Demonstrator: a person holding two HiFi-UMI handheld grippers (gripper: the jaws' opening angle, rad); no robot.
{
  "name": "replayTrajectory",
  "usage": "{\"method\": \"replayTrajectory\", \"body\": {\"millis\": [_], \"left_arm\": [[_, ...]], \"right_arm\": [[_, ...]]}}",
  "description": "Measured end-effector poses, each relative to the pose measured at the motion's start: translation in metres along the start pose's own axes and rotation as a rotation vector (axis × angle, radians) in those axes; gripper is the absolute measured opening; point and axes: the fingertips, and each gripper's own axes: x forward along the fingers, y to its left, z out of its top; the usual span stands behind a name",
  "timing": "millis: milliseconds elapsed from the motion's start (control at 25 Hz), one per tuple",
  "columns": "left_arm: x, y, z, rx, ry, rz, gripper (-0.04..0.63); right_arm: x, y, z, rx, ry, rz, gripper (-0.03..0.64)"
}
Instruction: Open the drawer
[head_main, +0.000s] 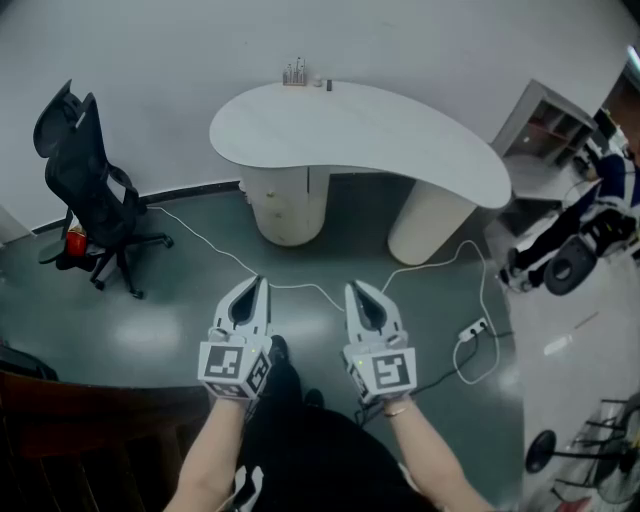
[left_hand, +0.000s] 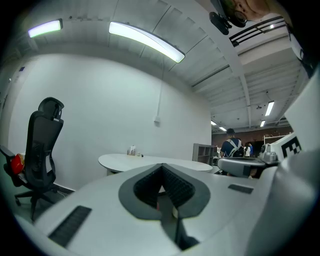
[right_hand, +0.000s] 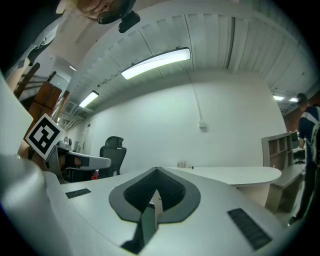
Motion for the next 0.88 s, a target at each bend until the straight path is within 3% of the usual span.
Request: {"method": "replayTrajectory", "body": {"millis": [880], "left_arm": [[-0.0037,-0.0075,-0.0028,0.015,0.009,0.012,0.003]], "right_arm": [[-0.0074,-0.0052,-0.0004,-0.014,-0.02,0.003,0.003]]}}
